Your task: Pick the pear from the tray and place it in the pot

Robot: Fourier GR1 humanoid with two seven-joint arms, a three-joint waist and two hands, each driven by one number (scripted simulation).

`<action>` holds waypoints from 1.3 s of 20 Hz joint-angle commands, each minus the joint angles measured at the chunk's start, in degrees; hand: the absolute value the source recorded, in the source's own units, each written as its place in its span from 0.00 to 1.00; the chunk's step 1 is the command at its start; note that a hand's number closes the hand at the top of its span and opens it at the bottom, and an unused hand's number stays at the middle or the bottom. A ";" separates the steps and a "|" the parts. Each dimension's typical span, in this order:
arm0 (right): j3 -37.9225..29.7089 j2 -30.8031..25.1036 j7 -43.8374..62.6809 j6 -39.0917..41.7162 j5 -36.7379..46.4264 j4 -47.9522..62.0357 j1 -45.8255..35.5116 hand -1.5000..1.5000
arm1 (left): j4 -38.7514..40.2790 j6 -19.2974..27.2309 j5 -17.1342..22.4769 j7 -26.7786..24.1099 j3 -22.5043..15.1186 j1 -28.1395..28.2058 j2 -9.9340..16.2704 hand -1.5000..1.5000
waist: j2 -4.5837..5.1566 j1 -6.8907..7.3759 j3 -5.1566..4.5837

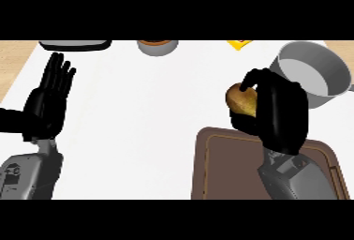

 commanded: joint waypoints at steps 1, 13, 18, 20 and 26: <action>-8.76 -4.73 -0.44 1.79 -3.68 -6.80 0.16 1.00 | 2.33 -1.38 1.18 -0.73 1.35 -0.45 0.62 0.50 | 0.06 -0.37 -0.01; -34.75 -21.38 -21.65 -1.12 -23.20 13.97 2.65 1.00 | 1.83 -2.76 1.11 -2.44 1.83 0.81 1.00 0.50 | 0.42 0.51 0.06; -39.69 -24.32 -31.50 -6.83 -27.08 27.95 -0.95 1.00 | 0.45 -1.96 0.40 -0.96 0.24 0.82 -0.66 0.50 | 0.38 0.94 0.06; -41.08 -26.95 -37.21 -6.35 -29.40 33.24 -0.92 1.00 | 0.54 0.46 -1.96 -0.26 -1.08 -0.72 -1.79 0.50 | 0.37 0.73 0.07; -41.27 -31.20 -45.78 -12.20 -27.60 56.16 -12.38 1.00 | 2.02 -1.44 -0.30 0.22 0.39 -2.65 -0.63 0.50 | 0.60 1.69 0.08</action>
